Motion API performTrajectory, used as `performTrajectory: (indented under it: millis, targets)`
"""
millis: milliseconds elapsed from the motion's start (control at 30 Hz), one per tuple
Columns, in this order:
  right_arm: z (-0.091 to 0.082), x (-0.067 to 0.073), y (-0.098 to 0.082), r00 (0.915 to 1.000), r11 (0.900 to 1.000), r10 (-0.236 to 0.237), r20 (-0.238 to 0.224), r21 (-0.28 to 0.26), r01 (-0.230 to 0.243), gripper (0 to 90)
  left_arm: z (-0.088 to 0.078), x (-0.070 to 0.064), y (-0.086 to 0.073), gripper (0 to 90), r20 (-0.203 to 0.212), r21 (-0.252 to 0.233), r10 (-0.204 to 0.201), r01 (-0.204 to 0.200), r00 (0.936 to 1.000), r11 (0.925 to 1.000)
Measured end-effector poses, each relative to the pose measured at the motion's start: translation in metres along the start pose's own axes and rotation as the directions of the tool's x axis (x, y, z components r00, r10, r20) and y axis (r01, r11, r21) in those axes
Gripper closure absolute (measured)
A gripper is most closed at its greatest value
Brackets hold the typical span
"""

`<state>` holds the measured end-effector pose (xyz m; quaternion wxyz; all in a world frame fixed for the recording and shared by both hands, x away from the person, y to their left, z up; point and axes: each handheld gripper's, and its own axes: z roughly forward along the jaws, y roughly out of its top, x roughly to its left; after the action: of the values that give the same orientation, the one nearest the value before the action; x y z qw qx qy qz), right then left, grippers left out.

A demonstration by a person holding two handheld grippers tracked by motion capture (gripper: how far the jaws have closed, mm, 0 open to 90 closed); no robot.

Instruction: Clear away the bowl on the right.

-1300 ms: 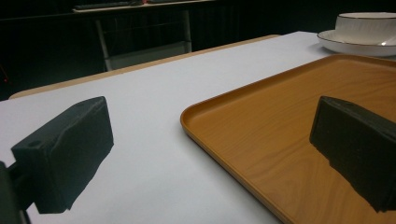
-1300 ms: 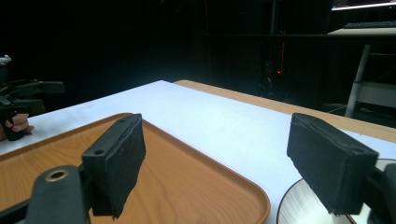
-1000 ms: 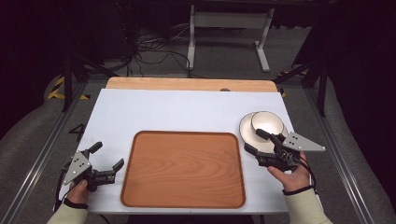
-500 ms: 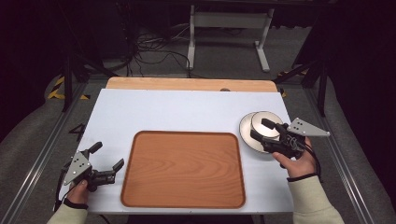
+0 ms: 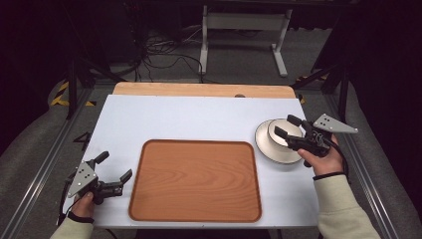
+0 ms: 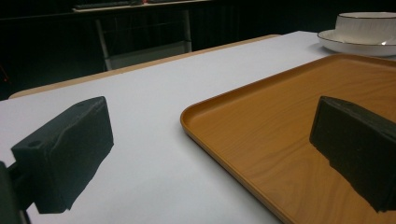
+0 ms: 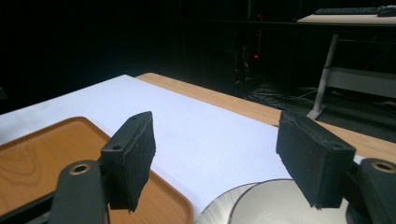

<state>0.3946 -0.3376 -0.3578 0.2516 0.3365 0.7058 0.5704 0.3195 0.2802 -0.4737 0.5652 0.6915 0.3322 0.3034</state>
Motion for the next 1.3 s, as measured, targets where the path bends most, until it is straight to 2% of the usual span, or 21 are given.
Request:
performTrajectory:
  millis: [167, 567, 733, 933, 1000, 1033, 1133, 1200, 1233, 1267, 1300]
  targets:
    - [0.002, -0.008, 0.003, 0.9996, 1.0, -0.021, 0.017, 0.004, 0.021, 28.5, 0.0, 0.0, 0.0, 0.3, 0.001, 0.0, 0.0, 0.0, 1.0, 1.0]
    - [0.005, -0.031, 0.008, 0.9975, 1.0, -0.007, 0.07, 0.012, 0.006, 29.6, 0.0, 0.0, 0.0, 0.3, 0.0, -0.002, -0.001, 0.001, 1.0, 1.0]
    - [0.007, -0.038, 0.01, 0.9961, 1.0, -0.018, 0.086, 0.018, 0.017, 30.3, 0.0, 0.0, 0.0, 0.3, 0.0, -0.002, -0.001, 0.001, 1.0, 1.0]
    - [0.01, -0.045, 0.009, 0.9942, 0.998, 0.006, 0.107, 0.061, -0.012, 34.0, 0.0, 0.0, 0.0, 0.3, 0.0, 0.001, -0.001, 0.001, 1.0, 1.0]
    - [0.011, -0.047, 0.009, 0.9922, 0.995, -0.003, 0.125, 0.098, -0.01, 35.8, 0.0, 0.0, 0.0, 0.3, 0.001, 0.001, 0.0, 0.0, 1.0, 1.0]
    - [0.012, -0.05, 0.008, 0.9893, 0.992, -0.024, 0.144, 0.127, 0.005, 36.9, 0.0, 0.0, 0.0, 0.3, 0.001, 0.001, 0.0, 0.0, 1.0, 1.0]
    - [0.013, -0.055, 0.007, 0.9814, 0.985, -0.031, 0.19, 0.172, -0.002, 39.9, 0.0, 0.0, 0.0, 0.3, 0.001, 0.001, -0.001, 0.001, 1.0, 1.0]
    - [0.014, -0.058, 0.005, 0.9771, 0.972, -0.019, 0.212, 0.233, -0.032, 40.9, 0.0, 0.0, 0.0, 0.3, 0.001, 0.001, 0.0, 0.0, 1.0, 1.0]
    - [0.015, -0.061, 0.005, 0.9755, 0.96, -0.016, 0.22, 0.278, -0.047, 40.9, 0.0, 0.0, 0.0, 0.3, 0.0, 0.001, 0.0, 0.0, 1.0, 1.0]
    - [0.015, -0.061, 0.005, 0.9755, 0.96, -0.016, 0.22, 0.278, -0.047, 40.9, 0.0, 0.0, 0.0, 0.3, 0.0, 0.001, 0.0, 0.0, 1.0, 1.0]
    - [0.016, -0.062, 0.004, 0.9741, 0.953, -0.014, 0.226, 0.298, -0.055, 40.9, 0.0, 0.0, 0.0, 0.3, 0.001, 0.0, 0.0, 0.0, 1.0, 1.0]
